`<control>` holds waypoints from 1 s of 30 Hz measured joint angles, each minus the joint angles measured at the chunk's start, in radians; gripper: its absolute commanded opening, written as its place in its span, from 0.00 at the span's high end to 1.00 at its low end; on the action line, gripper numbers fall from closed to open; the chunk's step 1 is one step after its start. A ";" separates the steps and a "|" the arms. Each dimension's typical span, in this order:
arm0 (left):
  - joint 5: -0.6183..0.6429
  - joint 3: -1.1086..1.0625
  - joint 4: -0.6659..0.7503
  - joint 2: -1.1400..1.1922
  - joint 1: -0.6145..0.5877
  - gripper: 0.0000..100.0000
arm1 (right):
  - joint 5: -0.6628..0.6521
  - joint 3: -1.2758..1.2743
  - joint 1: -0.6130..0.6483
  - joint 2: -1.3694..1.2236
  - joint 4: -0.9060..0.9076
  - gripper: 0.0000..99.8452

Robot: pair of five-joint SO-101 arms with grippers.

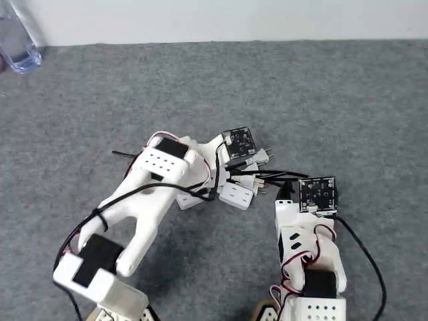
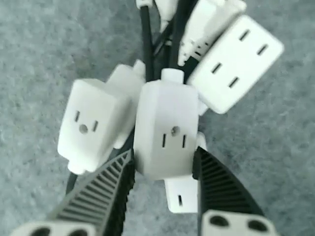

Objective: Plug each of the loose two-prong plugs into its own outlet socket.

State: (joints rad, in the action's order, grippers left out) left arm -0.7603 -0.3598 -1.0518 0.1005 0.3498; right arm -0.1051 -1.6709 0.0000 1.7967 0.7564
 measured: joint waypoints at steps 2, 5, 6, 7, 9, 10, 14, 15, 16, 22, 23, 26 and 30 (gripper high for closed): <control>-0.009 0.032 0.000 0.035 0.002 0.81 | 0.000 0.000 0.000 0.000 -0.009 0.70; -0.012 0.087 0.000 0.089 0.025 0.81 | 0.000 0.000 0.002 0.000 -0.011 0.70; -0.011 0.101 -0.003 0.106 0.034 0.81 | 0.000 0.000 0.002 0.000 -0.011 0.70; -0.011 0.118 -0.008 0.123 0.043 0.81 | 0.000 0.000 0.002 0.000 -0.011 0.70; -0.011 0.144 -0.014 0.152 0.055 0.81 | 0.000 0.000 0.002 0.000 -0.011 0.70; -0.009 0.157 -0.017 0.166 0.060 0.81 | 0.000 0.000 0.002 0.000 -0.011 0.70; -0.009 0.198 -0.032 0.210 0.066 0.81 | 0.000 0.000 0.002 0.000 -0.011 0.70; -0.009 0.204 -0.034 0.219 0.066 0.81 | 0.000 0.000 0.002 0.000 -0.011 0.70; -0.009 0.209 -0.034 0.229 0.066 0.81 | 0.000 0.000 0.002 0.000 -0.011 0.70; -0.009 0.219 -0.034 0.244 0.068 0.94 | 0.000 0.000 0.002 0.000 -0.011 0.70; -0.014 0.227 -0.034 0.249 0.068 0.99 | 0.000 0.000 0.002 0.000 -0.011 0.70; -0.014 0.252 -0.034 0.264 0.069 0.99 | 0.000 0.000 0.002 0.000 -0.011 0.70; -0.014 0.256 -0.034 0.264 0.069 0.99 | 0.000 0.000 0.002 0.000 -0.011 0.70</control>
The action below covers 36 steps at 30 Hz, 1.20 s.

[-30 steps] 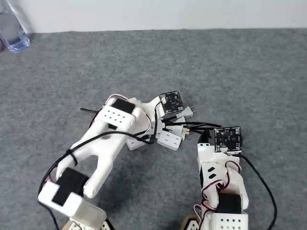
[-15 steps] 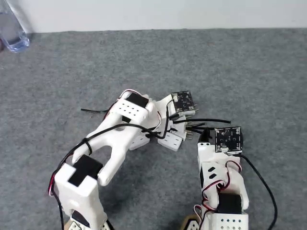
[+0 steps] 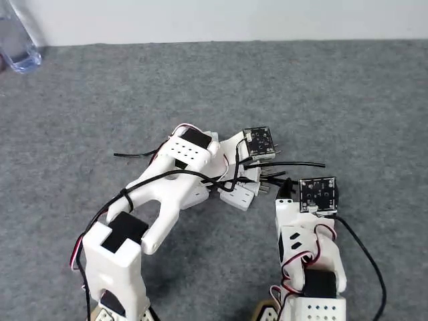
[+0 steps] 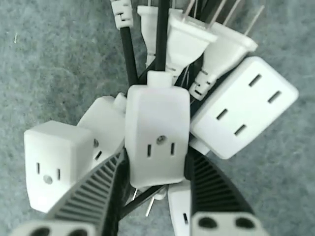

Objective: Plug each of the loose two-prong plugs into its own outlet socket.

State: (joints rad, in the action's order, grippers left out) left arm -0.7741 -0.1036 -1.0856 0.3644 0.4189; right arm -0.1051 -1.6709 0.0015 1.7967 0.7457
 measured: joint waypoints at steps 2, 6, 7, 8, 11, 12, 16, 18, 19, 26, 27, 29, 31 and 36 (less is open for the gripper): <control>0.000 0.000 0.000 0.000 0.000 0.99 | 0.000 0.000 0.000 0.000 0.000 0.70; 0.005 0.000 -0.043 -0.040 0.002 0.99 | 0.000 0.000 0.000 0.000 0.000 0.70; 0.000 0.000 -0.057 -0.066 0.002 0.99 | 0.000 0.000 0.000 0.000 0.000 0.70; 0.002 0.000 -0.075 -0.098 0.002 0.99 | 0.000 0.000 0.000 0.000 0.000 0.70; 0.000 0.000 -0.146 -0.204 -0.002 0.99 | 0.000 0.000 0.000 0.000 0.000 0.70; 0.000 0.000 -0.176 -0.236 -0.009 0.99 | 0.000 0.000 0.000 0.000 0.000 0.70; 0.000 0.000 -0.282 -0.361 -0.063 0.99 | 0.000 0.000 0.000 0.000 0.000 0.70; 0.000 0.000 -0.324 -0.417 -0.109 0.99 | 0.000 0.000 0.000 0.000 0.000 0.70; 0.000 0.000 -0.341 -0.445 -0.137 0.99 | 0.000 0.000 0.000 0.000 0.000 0.70; -0.009 0.000 -0.413 -0.582 -0.414 0.99 | 0.000 0.000 0.000 0.000 0.000 0.70; -0.021 0.000 -0.414 -0.589 -0.457 0.99 | 0.000 0.000 0.000 0.000 0.000 0.70; -0.046 0.000 -0.414 -0.595 -0.552 0.99 | 0.000 0.000 0.000 0.000 0.000 0.70; -0.058 -0.005 -0.414 -0.595 -0.654 0.99 | 0.000 0.000 0.000 -0.006 0.000 0.70; -0.129 -0.103 -0.391 -0.597 -0.902 0.99 | 0.000 -0.003 0.000 -0.078 -0.044 0.70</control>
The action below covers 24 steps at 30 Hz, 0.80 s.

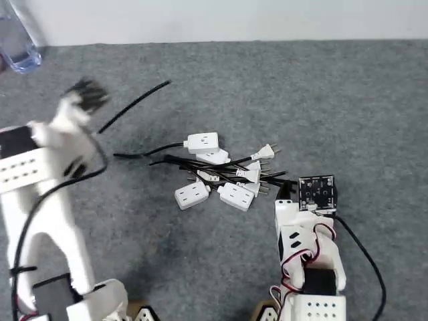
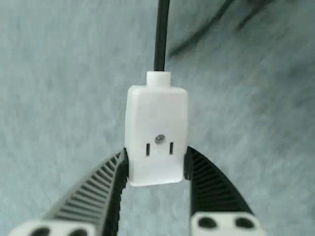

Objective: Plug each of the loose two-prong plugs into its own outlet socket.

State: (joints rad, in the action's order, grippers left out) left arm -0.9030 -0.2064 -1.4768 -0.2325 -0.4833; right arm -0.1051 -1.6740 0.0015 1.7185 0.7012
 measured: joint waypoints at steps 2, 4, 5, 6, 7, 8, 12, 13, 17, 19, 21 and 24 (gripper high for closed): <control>-0.021 -0.063 0.035 0.000 -0.109 0.99 | 0.000 -0.002 0.000 -0.032 -0.032 0.70; -0.060 -0.143 0.098 0.000 -0.212 0.99 | 0.000 -0.003 0.000 -0.060 -0.060 0.70; -0.078 -0.187 0.140 0.000 -0.262 0.99 | 0.000 -0.003 -0.002 -0.071 -0.069 0.70; -0.098 -0.233 0.186 0.000 -0.313 0.99 | 0.000 -0.003 -0.002 -0.081 -0.078 0.70; -0.121 -0.281 0.238 0.000 -0.362 0.99 | 0.000 -0.003 0.000 -0.087 -0.084 0.70; -0.147 -0.327 0.295 0.000 -0.410 0.99 | 0.000 -0.003 0.000 -0.092 -0.089 0.70; -0.245 -0.505 0.525 0.000 -0.560 0.99 | 0.000 -0.003 0.000 -0.097 -0.098 0.70; -0.262 -0.543 0.574 0.000 -0.595 0.99 | 0.000 -0.003 0.000 -0.097 -0.098 0.70; -0.338 -0.646 0.738 0.000 -0.710 0.99 | 0.000 -0.003 0.000 -0.097 -0.098 0.70; -0.351 -0.677 0.807 0.000 -0.760 0.98 | -0.003 -0.003 0.002 -0.097 -0.098 0.70; -0.358 -0.703 0.879 0.000 -0.789 0.98 | -0.020 -0.003 0.005 -0.097 -0.098 0.70; -0.361 -0.743 0.947 0.000 -0.807 0.88 | -0.031 -0.003 0.014 -0.097 -0.098 0.70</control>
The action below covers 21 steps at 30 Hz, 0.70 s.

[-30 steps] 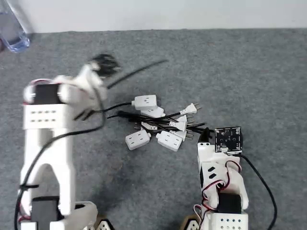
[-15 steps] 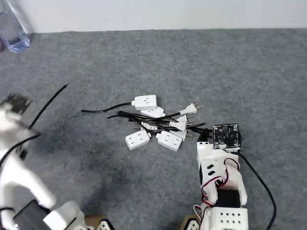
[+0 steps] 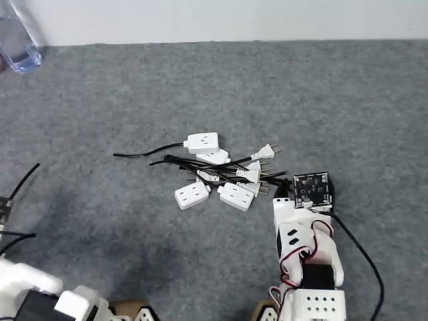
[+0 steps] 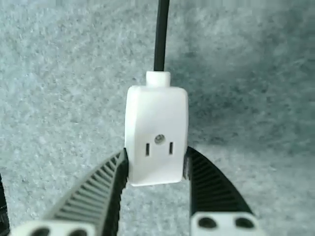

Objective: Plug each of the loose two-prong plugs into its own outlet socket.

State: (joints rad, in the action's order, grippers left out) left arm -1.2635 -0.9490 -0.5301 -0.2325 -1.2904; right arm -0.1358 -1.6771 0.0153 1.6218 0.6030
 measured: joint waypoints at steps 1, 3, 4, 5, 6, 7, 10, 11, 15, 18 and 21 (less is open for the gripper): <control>0.000 -0.006 0.009 -0.002 -0.002 0.83 | 0.000 0.000 0.002 0.000 0.000 0.70; 0.000 -0.008 0.018 -0.003 -0.003 0.75 | 0.000 0.000 0.002 0.000 0.000 0.70; 0.000 -0.012 0.018 -0.008 -0.006 0.71 | 0.000 0.000 0.000 0.000 0.000 0.70; 0.000 -0.014 0.018 -0.009 -0.008 0.67 | -0.002 0.000 0.000 0.000 0.000 0.70; 0.000 -0.014 0.020 -0.009 -0.008 0.64 | -0.005 0.000 0.000 0.000 0.000 0.70; 0.000 -0.014 0.020 -0.011 -0.006 0.63 | -0.006 0.000 0.000 0.000 0.000 0.70; 0.000 -0.014 0.023 -0.014 -0.006 0.63 | -0.008 0.000 0.002 0.000 0.000 0.70; 0.000 -0.012 0.023 -0.015 -0.006 0.63 | -0.008 0.000 0.002 0.000 0.000 0.70; 0.041 0.074 -0.037 -0.034 0.057 0.63 | -0.008 0.000 0.002 0.000 0.000 0.70; 0.098 0.186 -0.242 -0.101 0.180 0.63 | -0.008 0.000 0.002 0.000 0.000 0.70; 0.158 0.276 -0.505 -0.184 0.385 0.63 | -0.008 0.000 0.002 0.000 0.000 0.70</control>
State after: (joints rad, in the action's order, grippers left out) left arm -1.1055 -0.6728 -1.0349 -0.4166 -0.9053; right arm -0.1435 -1.6771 0.0169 1.6218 0.6030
